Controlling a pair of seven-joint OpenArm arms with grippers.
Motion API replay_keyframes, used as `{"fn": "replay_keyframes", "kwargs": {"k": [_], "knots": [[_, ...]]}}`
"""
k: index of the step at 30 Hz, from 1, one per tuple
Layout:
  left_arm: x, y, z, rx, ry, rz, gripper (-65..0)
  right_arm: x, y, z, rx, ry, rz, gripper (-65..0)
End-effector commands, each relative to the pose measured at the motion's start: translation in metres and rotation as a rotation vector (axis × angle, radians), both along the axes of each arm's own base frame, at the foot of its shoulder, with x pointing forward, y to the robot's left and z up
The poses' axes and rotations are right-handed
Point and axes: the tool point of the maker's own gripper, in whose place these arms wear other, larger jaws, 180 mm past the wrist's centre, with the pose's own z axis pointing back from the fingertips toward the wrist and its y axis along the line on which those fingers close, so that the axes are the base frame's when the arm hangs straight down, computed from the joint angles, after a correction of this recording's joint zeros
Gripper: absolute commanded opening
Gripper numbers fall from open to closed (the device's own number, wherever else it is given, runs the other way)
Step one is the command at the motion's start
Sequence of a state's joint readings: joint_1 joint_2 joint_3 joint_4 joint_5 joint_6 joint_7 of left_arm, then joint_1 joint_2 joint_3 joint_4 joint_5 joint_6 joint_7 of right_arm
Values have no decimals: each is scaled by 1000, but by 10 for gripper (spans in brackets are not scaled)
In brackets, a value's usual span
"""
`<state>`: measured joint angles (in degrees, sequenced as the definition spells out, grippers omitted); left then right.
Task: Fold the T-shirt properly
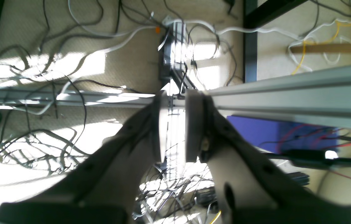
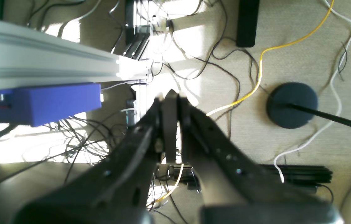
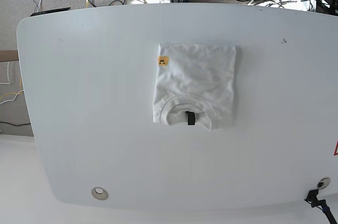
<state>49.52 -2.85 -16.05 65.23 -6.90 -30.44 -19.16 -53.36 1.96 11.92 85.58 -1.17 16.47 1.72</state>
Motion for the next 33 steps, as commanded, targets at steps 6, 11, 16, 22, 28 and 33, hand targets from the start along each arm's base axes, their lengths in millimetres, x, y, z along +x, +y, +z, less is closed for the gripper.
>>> {"fn": "replay_keyframes", "kwargs": {"k": [6,11,16,22,28,33], "knots": [[-15,-6,-49,4,126,-51,-571,-33,24,-57,77,158,-4,-650],[-19,-21,-84,-29,230,-84,-571,-24,32,-86,102,201,-15,-650],[-22,-19,-110,-55,336,-71,-571,-17,42,-114,128,261,-37,-650],[-27,4,-129,36,486,-103,-571,-11,48,-133,148,318,-49,-650],[-17,6,-139,72,608,-148,-571,2,45,-148,152,368,-60,-650],[-5,10,-141,99,615,-143,-571,8,45,-154,157,393,-66,-650]]}}
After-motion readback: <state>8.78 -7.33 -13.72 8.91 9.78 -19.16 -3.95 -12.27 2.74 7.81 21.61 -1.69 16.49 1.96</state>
